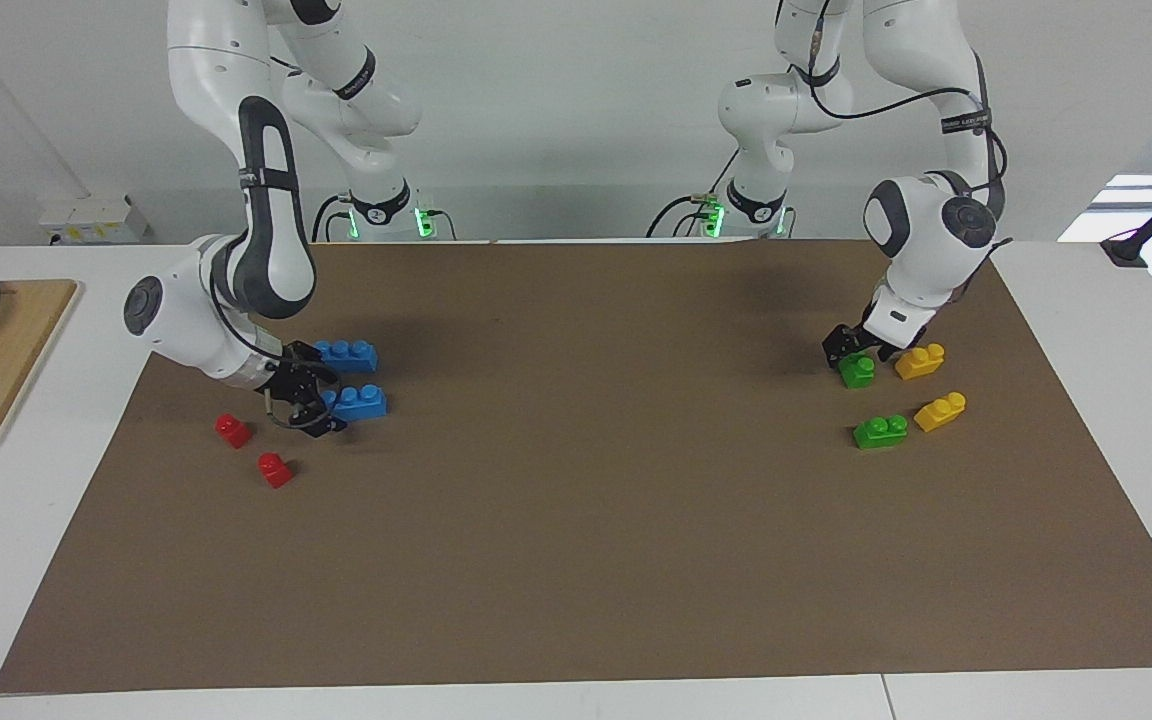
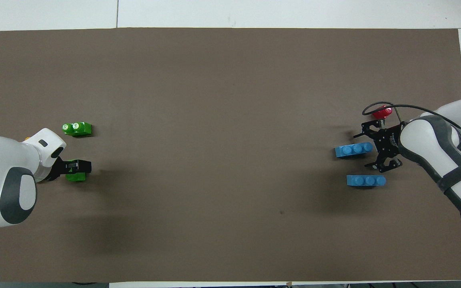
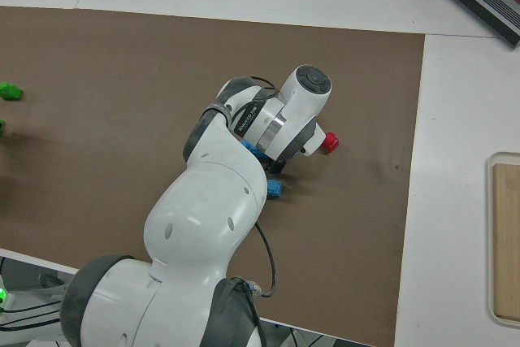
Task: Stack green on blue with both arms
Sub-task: 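Close the left gripper on the green brick while the right gripper grasps the blue brick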
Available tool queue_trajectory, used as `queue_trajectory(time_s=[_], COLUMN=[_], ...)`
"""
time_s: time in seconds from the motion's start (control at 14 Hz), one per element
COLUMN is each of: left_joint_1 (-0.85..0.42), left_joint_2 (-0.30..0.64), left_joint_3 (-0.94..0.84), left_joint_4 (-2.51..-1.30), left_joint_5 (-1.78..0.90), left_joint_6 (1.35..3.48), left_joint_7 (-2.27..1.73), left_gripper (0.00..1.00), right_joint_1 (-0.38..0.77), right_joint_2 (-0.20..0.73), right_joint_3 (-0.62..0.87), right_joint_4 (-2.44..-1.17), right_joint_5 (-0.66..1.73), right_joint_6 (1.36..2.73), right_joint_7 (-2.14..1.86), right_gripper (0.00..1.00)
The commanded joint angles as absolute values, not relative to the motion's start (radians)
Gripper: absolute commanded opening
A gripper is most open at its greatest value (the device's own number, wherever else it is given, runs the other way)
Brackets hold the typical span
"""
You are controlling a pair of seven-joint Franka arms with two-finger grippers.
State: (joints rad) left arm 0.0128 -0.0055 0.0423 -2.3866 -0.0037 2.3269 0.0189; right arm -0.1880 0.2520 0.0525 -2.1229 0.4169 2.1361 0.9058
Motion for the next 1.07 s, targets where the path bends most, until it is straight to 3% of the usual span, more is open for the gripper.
queue_trajectory(time_s=[0.0, 0.21, 0.43, 0.5, 0.57, 0.64, 0.79, 1.0], left_joint_1=[0.002, -0.002, 0.000, 0.000, -0.002, -0.003, -0.011, -0.034], left_joint_2=[0.009, 0.012, 0.014, 0.015, 0.017, 0.021, 0.023, 0.032], left_joint_3=[0.051, 0.051, 0.051, 0.051, 0.051, 0.051, 0.051, 0.051], left_joint_4=[-2.404, -2.404, -2.399, -2.393, -2.390, -2.387, -2.367, -2.257], left_joint_5=[-0.002, -0.002, -0.002, -0.002, -0.002, -0.002, -0.002, -0.002], left_joint_6=[2.370, 2.370, 2.370, 2.370, 2.368, 2.365, 2.346, 2.199], left_joint_7=[0.020, 0.009, 0.006, 0.008, 0.006, 0.006, 0.003, -0.055], left_gripper=[1.00, 0.90, 0.50, 0.32, 0.12, 0.00, 0.00, 0.00], right_joint_1=[-0.218, -0.222, -0.222, -0.222, -0.225, -0.230, -0.242, -0.249], right_joint_2=[0.255, 0.255, 0.255, 0.255, 0.255, 0.255, 0.255, 0.258], right_joint_3=[0.060, 0.060, 0.058, 0.060, 0.060, 0.058, 0.060, 0.060], right_joint_4=[-2.132, -2.132, -2.132, -2.132, -2.132, -2.132, -2.132, -2.103], right_joint_5=[0.457, 0.459, 0.462, 0.463, 0.481, 0.509, 0.529, 0.534], right_joint_6=[2.157, 2.158, 2.166, 2.164, 2.164, 2.164, 2.152, 2.125], right_joint_7=[0.858, 0.845, 0.839, 0.835, 0.838, 0.838, 0.835, 0.836], right_gripper=[1.00, 0.98, 0.78, 0.68, 0.54, 0.39, 0.00, 0.00])
